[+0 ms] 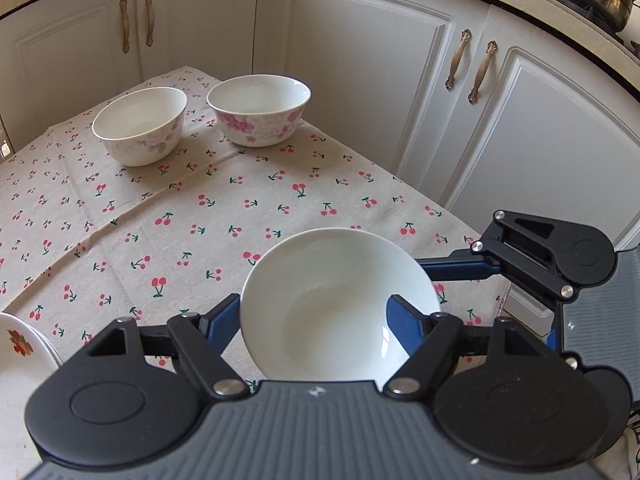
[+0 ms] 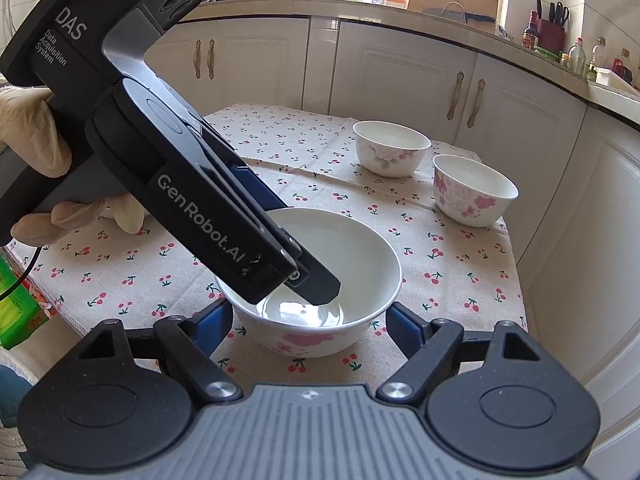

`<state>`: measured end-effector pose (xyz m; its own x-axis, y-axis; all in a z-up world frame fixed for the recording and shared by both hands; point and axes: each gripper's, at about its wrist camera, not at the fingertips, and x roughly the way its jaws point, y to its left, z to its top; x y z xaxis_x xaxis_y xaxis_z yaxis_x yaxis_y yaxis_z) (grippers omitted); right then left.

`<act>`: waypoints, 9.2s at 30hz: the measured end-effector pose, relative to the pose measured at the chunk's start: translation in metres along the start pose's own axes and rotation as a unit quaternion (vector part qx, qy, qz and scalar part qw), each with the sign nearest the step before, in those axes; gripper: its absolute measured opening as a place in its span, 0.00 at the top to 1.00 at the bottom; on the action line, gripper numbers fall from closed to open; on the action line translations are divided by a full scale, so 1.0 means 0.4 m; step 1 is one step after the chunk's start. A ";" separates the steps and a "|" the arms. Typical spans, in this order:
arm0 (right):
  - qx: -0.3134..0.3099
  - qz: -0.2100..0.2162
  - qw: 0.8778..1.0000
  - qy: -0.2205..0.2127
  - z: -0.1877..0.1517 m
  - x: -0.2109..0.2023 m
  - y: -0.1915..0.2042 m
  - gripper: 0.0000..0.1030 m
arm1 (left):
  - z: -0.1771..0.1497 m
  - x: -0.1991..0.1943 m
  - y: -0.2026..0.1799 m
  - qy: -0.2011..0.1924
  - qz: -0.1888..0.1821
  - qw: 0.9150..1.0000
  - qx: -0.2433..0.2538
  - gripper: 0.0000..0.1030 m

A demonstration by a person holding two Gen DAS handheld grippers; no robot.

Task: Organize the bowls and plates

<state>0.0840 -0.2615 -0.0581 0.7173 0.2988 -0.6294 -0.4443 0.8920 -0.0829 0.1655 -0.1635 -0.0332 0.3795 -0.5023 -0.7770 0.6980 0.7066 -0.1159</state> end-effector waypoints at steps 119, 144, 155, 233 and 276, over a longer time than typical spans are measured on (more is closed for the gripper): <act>0.022 -0.011 0.999 -0.037 0.174 0.330 -0.477 0.14 | 0.470 0.360 0.168 0.009 0.020 0.999 0.050 0.22; -0.011 -0.003 1.000 -0.026 0.175 0.090 -0.307 0.14 | 0.342 0.105 0.030 -0.019 0.013 0.998 0.066 0.22; -0.013 0.006 1.000 -0.025 0.148 -0.015 -0.196 0.14 | 0.241 -0.031 -0.031 -0.047 0.017 0.996 0.071 0.22; -0.041 0.058 0.997 -0.028 0.095 -0.093 -0.039 0.00 | 0.046 -0.105 0.023 -0.037 0.020 0.999 0.005 0.15; -0.073 0.064 0.995 -0.013 0.305 0.371 -0.377 0.00 | 0.326 0.122 0.384 -0.037 0.091 0.993 -0.062 0.12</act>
<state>0.3229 -0.3105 -0.0447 0.6630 0.4168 -0.6218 -0.6041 0.7885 -0.1156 0.3705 -0.1445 -0.0085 0.5399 -0.3930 -0.7444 0.5358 0.8425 -0.0561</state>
